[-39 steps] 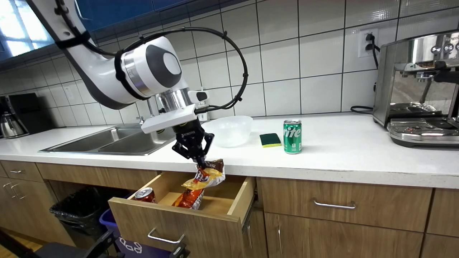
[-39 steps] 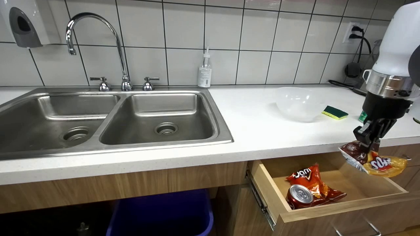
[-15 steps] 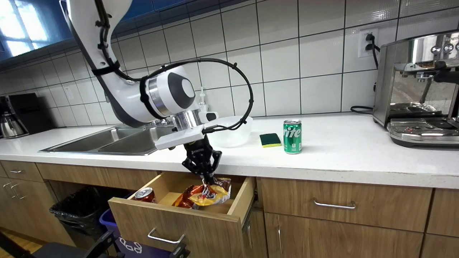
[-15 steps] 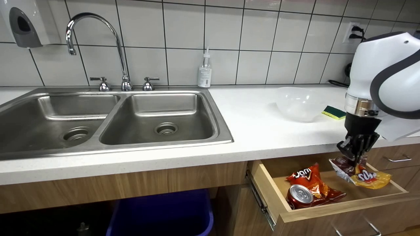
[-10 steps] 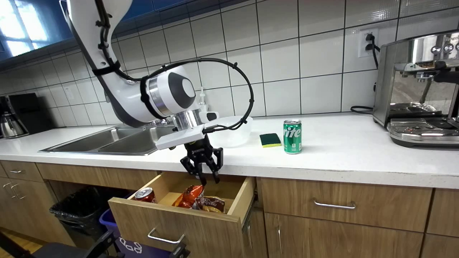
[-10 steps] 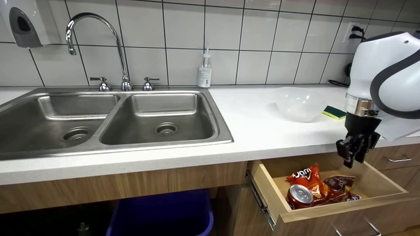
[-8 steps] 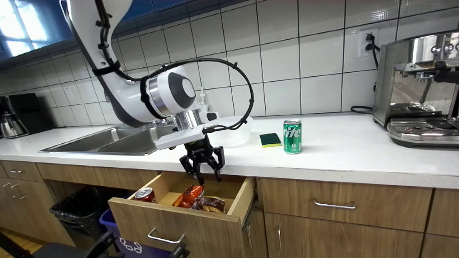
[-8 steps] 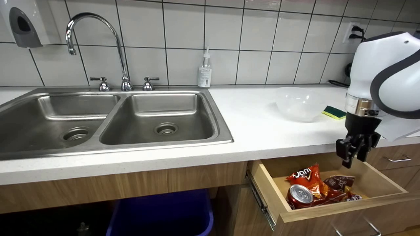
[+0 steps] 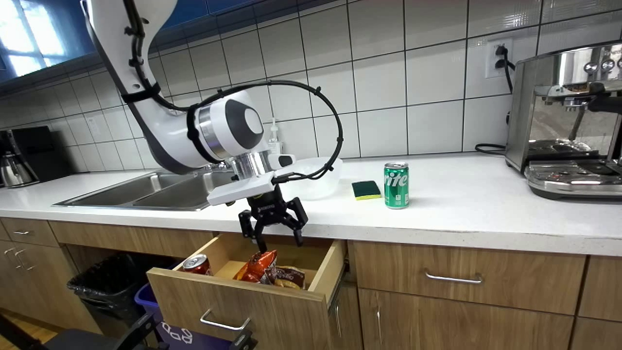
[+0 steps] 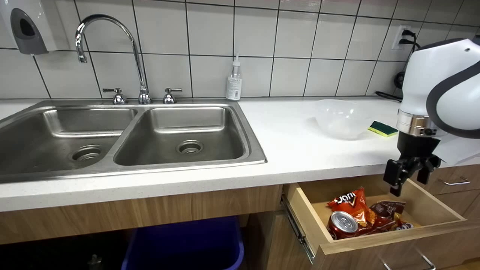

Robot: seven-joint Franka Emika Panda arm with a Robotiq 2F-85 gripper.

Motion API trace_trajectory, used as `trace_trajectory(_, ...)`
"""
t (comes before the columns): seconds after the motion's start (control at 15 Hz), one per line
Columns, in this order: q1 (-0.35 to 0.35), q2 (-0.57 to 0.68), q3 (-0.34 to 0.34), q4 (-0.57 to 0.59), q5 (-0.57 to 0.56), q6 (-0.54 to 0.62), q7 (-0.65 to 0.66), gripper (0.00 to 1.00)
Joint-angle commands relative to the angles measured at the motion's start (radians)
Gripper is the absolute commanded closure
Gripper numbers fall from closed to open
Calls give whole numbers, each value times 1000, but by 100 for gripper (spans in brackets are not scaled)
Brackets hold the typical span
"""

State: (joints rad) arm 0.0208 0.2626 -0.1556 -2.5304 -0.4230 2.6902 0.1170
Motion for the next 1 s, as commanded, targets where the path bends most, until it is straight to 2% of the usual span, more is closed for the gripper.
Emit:
trace_trajectory(0.0, -1, -67, 8, -47, 25, -51, -15, 0)
trace_trajectory(0.27, -13, -102, 26, -80, 70, -87, -40, 0)
trace_trajectory(0.73, -30, -164, 64, -127, 217, -179, -142, 0)
trace_trajectory(0.93, -32, -192, 69, -147, 240, -211, -174, 0)
